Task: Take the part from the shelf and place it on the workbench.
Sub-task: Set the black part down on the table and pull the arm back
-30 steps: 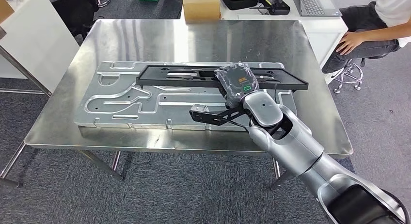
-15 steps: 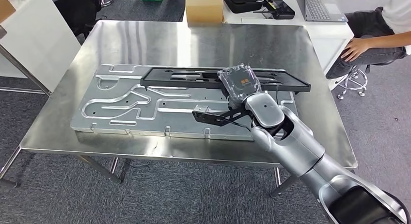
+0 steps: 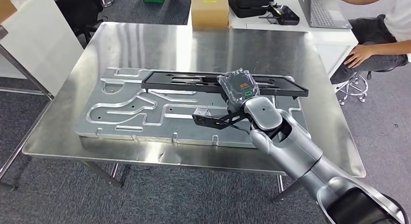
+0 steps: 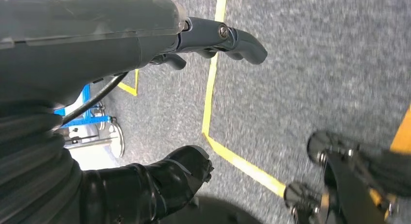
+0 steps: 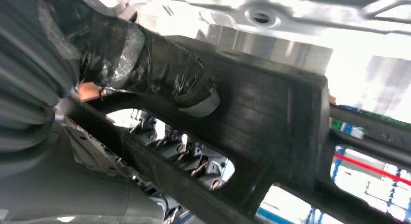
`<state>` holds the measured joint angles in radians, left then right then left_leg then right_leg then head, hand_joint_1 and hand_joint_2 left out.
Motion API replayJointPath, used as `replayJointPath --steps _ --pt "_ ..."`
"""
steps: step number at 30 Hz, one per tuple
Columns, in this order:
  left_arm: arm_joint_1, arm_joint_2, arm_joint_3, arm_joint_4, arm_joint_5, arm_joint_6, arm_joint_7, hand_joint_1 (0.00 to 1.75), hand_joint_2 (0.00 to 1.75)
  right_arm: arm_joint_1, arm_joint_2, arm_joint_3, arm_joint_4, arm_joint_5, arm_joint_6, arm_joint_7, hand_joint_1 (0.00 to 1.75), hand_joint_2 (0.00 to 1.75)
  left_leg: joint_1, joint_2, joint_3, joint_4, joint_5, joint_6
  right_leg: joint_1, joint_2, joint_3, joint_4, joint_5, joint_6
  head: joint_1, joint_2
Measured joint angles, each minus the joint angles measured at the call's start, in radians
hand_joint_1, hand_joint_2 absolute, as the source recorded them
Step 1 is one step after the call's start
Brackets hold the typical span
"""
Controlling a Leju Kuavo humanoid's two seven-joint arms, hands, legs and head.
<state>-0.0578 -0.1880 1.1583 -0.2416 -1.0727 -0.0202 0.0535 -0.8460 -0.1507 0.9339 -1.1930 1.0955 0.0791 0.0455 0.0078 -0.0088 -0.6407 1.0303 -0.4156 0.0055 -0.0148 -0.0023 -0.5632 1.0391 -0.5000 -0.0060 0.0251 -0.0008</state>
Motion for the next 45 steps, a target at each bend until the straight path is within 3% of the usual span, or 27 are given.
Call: replayJointPath --steps 5,12,21,29,33,45 --pt "0.0 0.0 0.006 0.0 0.008 0.004 -0.005 0.0 1.75 0.009 0.0 0.0 0.039 0.0 -0.01 -0.003 1.75 1.75 -0.003 -0.002 0.001 0.0 -0.003 0.009 -0.002 -0.002 0.009 -0.016 0.002 -0.001 0.0 0.0" --pt "0.0 -0.004 0.016 0.0 0.011 0.011 -0.005 0.0 1.75 0.017 0.0 -0.006 0.116 -0.001 -0.026 -0.004 1.75 1.75 -0.007 -0.002 0.0 0.0 -0.002 0.019 -0.005 -0.003 0.012 -0.023 0.009 0.01 0.0 0.0" --pt "0.0 -0.004 0.023 0.0 0.014 0.011 -0.005 0.0 1.75 0.029 0.004 -0.012 0.173 -0.001 -0.031 -0.007 1.75 1.75 -0.008 -0.001 0.0 0.001 -0.001 0.022 -0.006 -0.003 0.011 -0.023 0.011 0.026 0.0 0.0" --pt "-0.001 -0.007 0.028 0.0 0.023 0.01 -0.005 0.0 1.75 0.061 0.025 -0.05 0.28 -0.002 -0.068 -0.011 1.75 1.75 -0.008 -0.001 0.001 0.001 0.0 0.023 -0.006 -0.003 0.01 -0.021 0.011 0.026 0.0 0.0" --pt "-0.001 -0.008 0.035 0.0 0.032 0.012 -0.003 0.0 1.75 0.074 0.036 -0.088 0.344 -0.005 -0.08 -0.02 0.0 0.0 -0.008 0.0 0.001 0.001 0.0 0.023 -0.006 -0.003 0.01 -0.021 0.011 0.026 0.0 0.0" --pt "0.0 -0.015 0.055 0.0 0.042 0.021 0.048 0.0 1.75 0.085 0.064 -0.146 0.441 -0.002 -0.093 -0.039 0.0 0.0 -0.008 0.0 0.002 0.001 0.0 0.023 -0.006 -0.003 0.011 -0.021 0.011 0.026 0.0 0.0"
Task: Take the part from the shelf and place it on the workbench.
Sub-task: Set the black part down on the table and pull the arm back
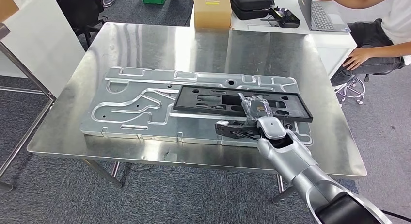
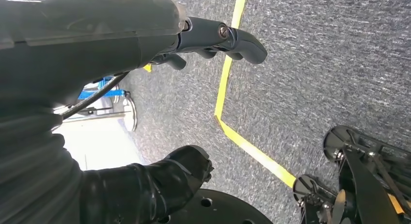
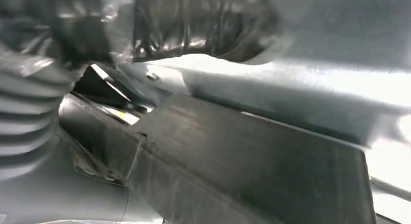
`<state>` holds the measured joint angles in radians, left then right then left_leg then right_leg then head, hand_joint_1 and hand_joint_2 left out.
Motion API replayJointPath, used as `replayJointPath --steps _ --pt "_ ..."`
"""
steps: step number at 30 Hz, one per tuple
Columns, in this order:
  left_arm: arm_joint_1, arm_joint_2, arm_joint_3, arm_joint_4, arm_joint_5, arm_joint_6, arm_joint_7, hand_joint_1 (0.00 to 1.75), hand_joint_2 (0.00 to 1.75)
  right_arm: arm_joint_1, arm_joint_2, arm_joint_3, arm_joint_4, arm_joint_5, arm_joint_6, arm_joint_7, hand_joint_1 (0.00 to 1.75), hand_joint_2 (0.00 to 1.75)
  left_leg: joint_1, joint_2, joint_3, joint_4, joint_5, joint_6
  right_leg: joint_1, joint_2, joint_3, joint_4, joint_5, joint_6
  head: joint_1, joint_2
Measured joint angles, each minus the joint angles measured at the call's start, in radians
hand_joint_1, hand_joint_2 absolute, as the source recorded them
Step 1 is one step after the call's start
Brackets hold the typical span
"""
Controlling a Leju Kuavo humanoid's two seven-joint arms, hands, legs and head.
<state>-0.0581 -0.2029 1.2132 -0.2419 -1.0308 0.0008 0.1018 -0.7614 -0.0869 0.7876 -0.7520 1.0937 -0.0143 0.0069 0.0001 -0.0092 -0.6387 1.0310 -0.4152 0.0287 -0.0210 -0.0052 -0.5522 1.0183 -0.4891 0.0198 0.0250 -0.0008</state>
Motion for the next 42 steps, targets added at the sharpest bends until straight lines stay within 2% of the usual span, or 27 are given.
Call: replayJointPath --steps 4,11,18,23,28,31,32,33,36,37,38,39,40,42 --pt "0.0 0.0 0.001 0.0 0.0 -0.003 0.0 0.0 0.0 0.0 0.005 -0.003 0.008 0.002 -0.002 -0.001 0.0 0.0 0.0 0.0 0.001 0.0 0.0 0.0 0.0 0.0 0.0 0.0 0.0 0.0 0.0 0.0" --pt "0.0 -0.002 0.008 0.0 0.007 -0.021 -0.001 0.0 0.0 0.005 0.01 -0.004 -0.047 0.042 -0.021 0.008 0.0 0.0 0.0 0.0 0.001 0.0 0.0 0.0 0.0 0.0 0.0 0.001 0.0 0.0 0.0 0.0" --pt "0.0 -0.009 0.018 0.0 0.006 -0.012 0.005 0.0 0.0 0.016 0.009 -0.004 -0.326 0.073 0.016 0.048 0.0 0.0 0.0 0.001 0.0 0.0 0.0 0.0 0.0 0.001 -0.001 0.001 0.0 0.0 0.0 0.0" --pt "0.001 -0.012 0.021 -0.006 0.004 -0.009 0.007 0.0 0.0 0.027 0.007 -0.003 -0.493 0.047 0.025 0.04 0.0 0.0 -0.003 0.001 0.0 0.001 -0.002 0.001 -0.003 0.0 -0.001 0.0 0.0 0.002 0.0 0.0" --pt "0.001 -0.013 0.023 -0.009 0.002 -0.008 0.007 0.0 0.0 0.036 0.004 0.003 -0.604 0.03 0.038 0.034 0.0 0.0 -0.01 0.001 -0.001 0.004 -0.005 0.009 -0.009 0.0 0.0 -0.001 -0.001 0.013 0.0 0.0" --pt "0.001 -0.014 0.024 -0.009 0.001 -0.006 0.009 0.0 0.0 0.049 0.0 0.01 -0.653 0.021 0.036 0.032 0.0 0.0 -0.009 0.002 0.002 -0.001 0.001 0.022 -0.012 0.001 0.003 0.0 -0.003 0.023 0.0 0.0" --pt "0.001 -0.014 0.024 -0.009 0.0 -0.004 0.011 0.0 0.0 0.054 -0.002 0.013 -0.671 0.018 0.035 0.031 0.0 0.0 -0.008 0.002 0.003 -0.006 0.005 0.027 -0.012 0.002 0.0 0.013 -0.017 0.024 0.0 0.0" --pt "0.0 -0.015 0.024 -0.009 -0.002 -0.003 0.014 0.0 0.0 0.06 -0.007 0.018 -0.69 0.015 0.033 0.031 0.0 0.0 -0.006 0.003 0.004 -0.012 0.009 0.032 -0.011 0.003 -0.012 0.043 -0.043 0.024 0.0 0.0" --pt "0.0 -0.017 0.024 -0.009 -0.012 0.005 0.025 0.0 0.0 0.089 -0.022 0.035 -0.743 -0.002 0.026 0.032 0.0 0.0 -0.009 0.004 -0.001 -0.014 0.015 0.039 -0.005 0.004 -0.082 0.223 -0.147 0.019 0.0 0.0" --pt "0.001 -0.017 0.024 -0.009 -0.016 0.009 0.029 0.0 0.0 0.102 -0.027 0.041 -0.758 -0.008 0.024 0.033 0.0 0.0 -0.011 0.003 -0.003 -0.013 0.015 0.04 -0.003 0.004 -0.099 0.266 -0.161 0.016 0.0 0.0" --pt "0.001 -0.017 0.024 -0.009 -0.021 0.012 0.032 0.0 0.0 0.116 -0.033 0.047 -0.773 -0.013 0.022 0.035 0.0 0.0 -0.013 0.003 -0.006 -0.011 0.017 0.04 0.0 0.004 -0.098 0.276 -0.154 0.011 0.0 0.0" --pt "0.002 -0.018 0.024 -0.009 -0.026 0.015 0.035 0.0 0.0 0.129 -0.038 0.052 -0.787 -0.016 0.018 0.036 0.0 0.0 -0.016 0.002 -0.009 -0.01 0.019 0.04 0.004 0.004 -0.078 0.244 -0.13 0.004 0.0 0.0" --pt "0.002 -0.018 0.024 -0.009 -0.03 0.017 0.038 0.0 0.0 0.14 -0.043 0.056 -0.801 -0.019 0.013 0.037 0.0 0.0 -0.018 0.002 -0.012 -0.009 0.021 0.039 0.008 0.004 -0.043 0.182 -0.097 -0.005 0.0 0.0" --pt "0.003 -0.022 0.024 -0.009 -0.034 0.023 0.041 0.0 0.0 0.155 -0.051 0.061 -0.825 -0.021 -0.001 0.038 0.0 0.0 -0.021 0.002 -0.015 -0.008 0.028 0.034 0.019 0.003 0.027 0.052 -0.052 -0.026 0.0 0.0"
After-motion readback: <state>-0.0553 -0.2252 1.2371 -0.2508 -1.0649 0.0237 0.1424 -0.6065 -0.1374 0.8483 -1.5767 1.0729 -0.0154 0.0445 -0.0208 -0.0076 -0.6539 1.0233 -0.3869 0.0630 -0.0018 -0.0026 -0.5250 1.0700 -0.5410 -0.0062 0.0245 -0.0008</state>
